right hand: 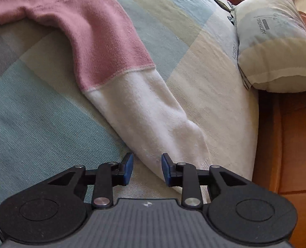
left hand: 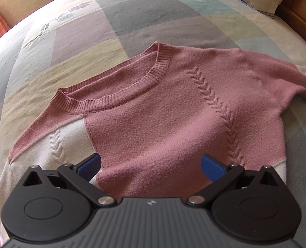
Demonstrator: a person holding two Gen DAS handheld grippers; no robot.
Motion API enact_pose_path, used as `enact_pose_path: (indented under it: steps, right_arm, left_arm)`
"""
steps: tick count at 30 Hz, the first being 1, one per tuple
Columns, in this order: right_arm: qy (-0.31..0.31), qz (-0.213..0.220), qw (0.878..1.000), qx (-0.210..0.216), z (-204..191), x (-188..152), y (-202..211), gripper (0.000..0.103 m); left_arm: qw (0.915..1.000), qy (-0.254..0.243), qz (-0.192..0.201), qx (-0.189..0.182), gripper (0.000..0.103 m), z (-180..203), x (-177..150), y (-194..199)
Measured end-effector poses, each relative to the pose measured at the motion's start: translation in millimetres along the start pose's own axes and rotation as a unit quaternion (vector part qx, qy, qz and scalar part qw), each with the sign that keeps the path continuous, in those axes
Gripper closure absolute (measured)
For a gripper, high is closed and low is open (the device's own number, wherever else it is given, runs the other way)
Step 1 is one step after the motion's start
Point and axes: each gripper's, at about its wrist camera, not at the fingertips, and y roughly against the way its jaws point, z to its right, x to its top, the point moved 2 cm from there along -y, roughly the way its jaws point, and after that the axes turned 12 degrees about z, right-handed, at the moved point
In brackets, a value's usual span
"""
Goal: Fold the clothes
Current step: 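Open the right gripper and release the cream cuff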
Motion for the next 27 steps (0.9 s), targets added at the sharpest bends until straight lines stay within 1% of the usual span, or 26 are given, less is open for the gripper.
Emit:
enact_pose_path:
  steps: [3, 4, 5, 6, 8, 9, 10, 11, 13, 14, 15, 16, 18, 19, 20, 21, 22, 23, 24, 25, 26, 27]
  right_arm:
    - [0.048, 0.007, 0.999, 0.01, -1.0, -1.0, -5.0, 0.07]
    - [0.038, -0.003, 0.999, 0.027, 2.9, 1.8, -5.4, 0.085]
    - [0.009, -0.013, 0.999, 0.051, 8.7, 5.2, -4.8, 0.093]
    - [-0.03, -0.02, 0.996, 0.076, 16.2, 7.1, -3.1, 0.092]
    - [-0.093, -0.028, 0.988, 0.124, 30.6, 9.0, 1.6, 0.091]
    - [-0.109, -0.018, 0.986, 0.123, 37.9, 9.2, 5.9, 0.088]
    - [-0.117, -0.009, 0.987, 0.112, 44.9, 8.9, 9.6, 0.081]
    - [-0.123, -0.001, 0.988, 0.098, 52.8, 8.4, 11.9, 0.078]
    - [-0.128, 0.007, 0.99, 0.052, 75.5, 5.3, 5.9, 0.064]
    - [-0.132, 0.006, 0.991, 0.036, 86.3, 1.0, -1.3, 0.06]
    - [-0.144, 0.001, 0.989, 0.029, 95.6, -7.0, -10.5, 0.05]
    - [-0.155, -0.004, 0.988, 0.022, 104.9, -15.1, -19.8, 0.045]
    - [-0.178, -0.014, 0.984, 0.008, 123.5, -31.2, -38.3, 0.044]
    - [-0.191, -0.017, 0.982, 0.003, 132.0, -38.8, -46.5, 0.036]
    - [-0.209, -0.01, 0.978, 0.006, 137.7, -44.4, -50.4, 0.031]
    - [-0.229, -0.005, 0.973, 0.01, 143.8, -49.7, -52.9, 0.022]
    - [-0.259, -0.007, 0.966, 0.022, 152.0, -55.9, -57.0, 0.021]
    - [-0.291, -0.011, 0.956, 0.035, 157.6, -59.9, -58.8, 0.022]
    - [-0.33, -0.015, 0.942, 0.058, 161.2, -62.3, -59.5, 0.042]
    - [-0.336, -0.014, 0.939, 0.073, 157.2, -59.5, -55.4, 0.07]
    - [-0.342, -0.012, 0.936, 0.087, 153.1, -56.7, -51.2, 0.085]
    - [-0.343, -0.011, 0.934, 0.096, 148.3, -53.7, -47.1, 0.089]
  left_arm:
    - [1.0, -0.006, 0.001, -0.003, 0.001, 4.3, 2.8, -0.3]
    - [0.9999, -0.011, 0.003, -0.004, 0.001, 6.2, 4.2, 0.3]
    - [0.9999, -0.015, 0.004, -0.006, 0.001, 7.5, 5.3, 0.7]
    - [0.9998, -0.017, 0.004, -0.006, 0.001, 8.4, 6.2, 0.9]
    - [0.9999, -0.014, 0.005, -0.006, 0.001, 8.9, 7.5, 0.8]
    - [0.9999, -0.013, 0.005, -0.006, 0.001, 9.0, 8.2, 0.7]
    - [0.9999, -0.011, 0.006, -0.005, 0.001, 9.3, 8.6, 0.4]
    - [0.9999, -0.009, 0.006, -0.004, 0.001, 9.6, 9.1, -0.1]
    - [0.9999, -0.01, 0.006, -0.005, 0.001, 11.5, 9.2, -0.6]
    - [0.9999, -0.011, 0.005, -0.005, 0.001, 12.6, 9.2, -0.8]
    - [0.9999, -0.013, 0.005, -0.006, 0.001, 13.7, 9.2, -0.7]
    - [0.9998, -0.015, 0.005, -0.008, 0.001, 14.8, 9.3, -0.3]
    - [0.9997, -0.02, 0.003, -0.009, 0.001, 16.4, 8.6, -0.7]
    - [0.9997, -0.022, 0.0, -0.009, 0.001, 17.1, 8.3, -1.7]
    - [0.9997, -0.021, -0.001, -0.009, 0.001, 17.4, 8.5, -2.6]
    - [0.9998, -0.019, -0.001, -0.008, 0.001, 17.5, 8.9, -3.3]
    - [0.9998, -0.017, -0.002, -0.008, 0.001, 17.6, 9.4, -4.0]
    - [0.9999, -0.013, -0.002, -0.009, 0.001, 18.0, 10.1, -4.7]
    - [0.9999, -0.009, -0.002, -0.01, 0.001, 18.9, 10.9, -5.7]
    - [0.9999, -0.005, -0.003, -0.01, 0.001, 19.9, 11.8, -6.9]
    - [0.9999, -0.004, -0.004, -0.012, 0.001, 21.6, 13.0, -7.8]
    - [0.9999, -0.004, -0.004, -0.015, 0.001, 23.6, 14.3, -8.5]
